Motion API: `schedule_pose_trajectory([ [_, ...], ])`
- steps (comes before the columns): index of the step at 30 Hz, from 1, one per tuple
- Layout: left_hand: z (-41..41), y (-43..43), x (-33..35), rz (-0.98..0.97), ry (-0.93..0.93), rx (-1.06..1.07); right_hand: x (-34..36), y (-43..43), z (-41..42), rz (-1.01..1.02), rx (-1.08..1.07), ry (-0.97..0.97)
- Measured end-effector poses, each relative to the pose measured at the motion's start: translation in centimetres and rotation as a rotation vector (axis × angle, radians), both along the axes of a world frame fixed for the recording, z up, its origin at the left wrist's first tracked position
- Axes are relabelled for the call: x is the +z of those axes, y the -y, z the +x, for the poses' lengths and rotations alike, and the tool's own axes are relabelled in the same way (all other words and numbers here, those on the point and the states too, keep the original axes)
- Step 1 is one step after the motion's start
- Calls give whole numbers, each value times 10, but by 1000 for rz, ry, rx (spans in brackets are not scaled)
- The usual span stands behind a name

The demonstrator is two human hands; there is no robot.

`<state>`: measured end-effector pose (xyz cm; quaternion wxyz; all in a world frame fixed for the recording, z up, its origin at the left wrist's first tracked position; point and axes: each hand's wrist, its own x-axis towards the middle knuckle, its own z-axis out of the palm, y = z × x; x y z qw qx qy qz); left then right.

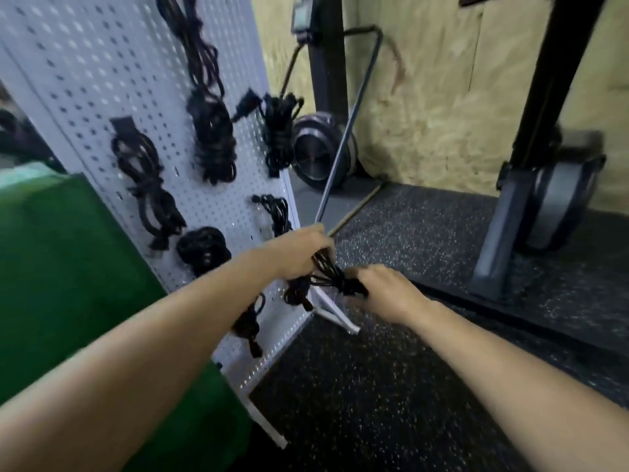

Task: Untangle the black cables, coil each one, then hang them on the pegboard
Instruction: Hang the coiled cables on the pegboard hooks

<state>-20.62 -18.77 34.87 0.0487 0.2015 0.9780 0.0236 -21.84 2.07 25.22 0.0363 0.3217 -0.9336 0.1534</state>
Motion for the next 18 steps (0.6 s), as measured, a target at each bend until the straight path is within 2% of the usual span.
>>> schedule_pose_trajectory([
  [6, 37, -19, 156, 47, -232, 0, 93, -9, 22, -529, 7, -40],
  [10, 50, -28, 232, 216, -457, 73, 146, -1, 29, -794, -3, 9],
  [14, 36, -20, 288, 318, -672, 157, 190, 16, 10, -893, 1, 92],
  [18, 13, -5, 334, 295, -745, 207, 236, 37, -22, -907, 25, 44],
])
